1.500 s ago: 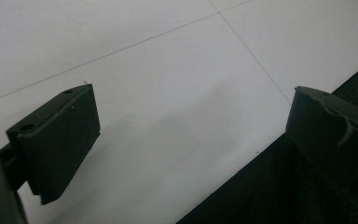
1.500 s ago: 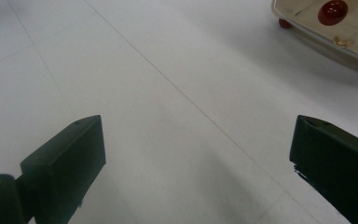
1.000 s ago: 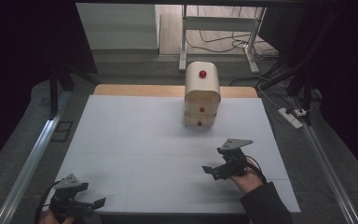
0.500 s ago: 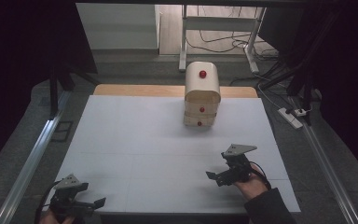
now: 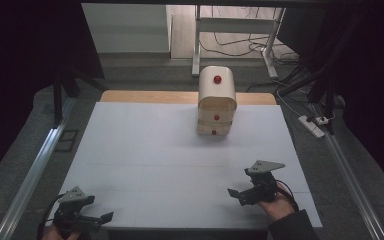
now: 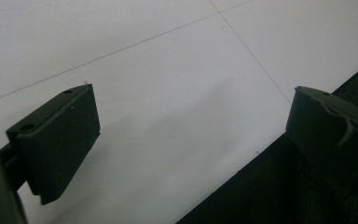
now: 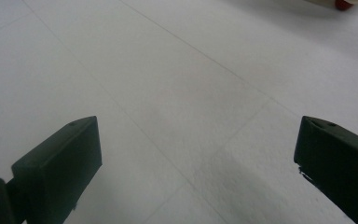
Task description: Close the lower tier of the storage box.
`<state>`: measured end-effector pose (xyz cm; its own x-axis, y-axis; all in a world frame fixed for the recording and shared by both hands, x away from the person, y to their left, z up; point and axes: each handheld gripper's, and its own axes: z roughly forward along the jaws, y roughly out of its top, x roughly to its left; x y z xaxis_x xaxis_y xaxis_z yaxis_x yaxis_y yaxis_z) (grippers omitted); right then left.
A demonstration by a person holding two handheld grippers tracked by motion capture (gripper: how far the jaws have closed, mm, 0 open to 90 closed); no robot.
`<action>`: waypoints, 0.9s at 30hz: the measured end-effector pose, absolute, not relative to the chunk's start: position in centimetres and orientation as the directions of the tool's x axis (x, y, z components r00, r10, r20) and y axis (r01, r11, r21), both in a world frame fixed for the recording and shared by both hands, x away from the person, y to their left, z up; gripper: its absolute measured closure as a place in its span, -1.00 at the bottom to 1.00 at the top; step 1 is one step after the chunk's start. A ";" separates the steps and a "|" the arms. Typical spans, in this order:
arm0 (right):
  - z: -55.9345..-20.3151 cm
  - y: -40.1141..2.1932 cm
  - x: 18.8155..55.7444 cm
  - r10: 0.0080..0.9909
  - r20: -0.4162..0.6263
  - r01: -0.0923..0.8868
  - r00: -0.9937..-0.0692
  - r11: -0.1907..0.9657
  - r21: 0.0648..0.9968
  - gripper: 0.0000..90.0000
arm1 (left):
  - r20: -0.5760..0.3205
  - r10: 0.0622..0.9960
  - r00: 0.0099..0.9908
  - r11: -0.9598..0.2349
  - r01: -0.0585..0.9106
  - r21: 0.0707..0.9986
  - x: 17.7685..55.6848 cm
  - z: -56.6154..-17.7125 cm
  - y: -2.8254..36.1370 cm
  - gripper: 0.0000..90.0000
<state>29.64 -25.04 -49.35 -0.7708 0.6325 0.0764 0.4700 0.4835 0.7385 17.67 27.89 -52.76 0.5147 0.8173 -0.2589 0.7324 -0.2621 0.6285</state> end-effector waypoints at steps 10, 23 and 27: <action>-49.7 -27.2 28.5 0.671 0.082 0.499 -0.737 0.458 0.736 -0.99 | -0.259 0.818 0.514 -0.262 0.733 0.628 17.7 -52.8 27.9 -0.94; -50.0 -29.8 27.2 0.718 0.102 0.535 -0.689 0.409 0.739 -0.99 | -0.259 0.818 0.513 -0.261 0.733 0.628 17.7 -52.8 27.9 -0.94; -50.1 -30.4 26.9 0.729 0.108 0.545 -0.676 0.397 0.738 -0.99 | -0.259 0.818 0.513 -0.261 0.734 0.627 17.7 -52.8 27.9 -0.94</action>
<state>26.89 -30.42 -50.10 -0.6763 0.7286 0.1082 0.5455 0.3967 0.7383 17.68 27.87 -52.76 0.5129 0.8185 -0.2588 0.7336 -0.2614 0.6273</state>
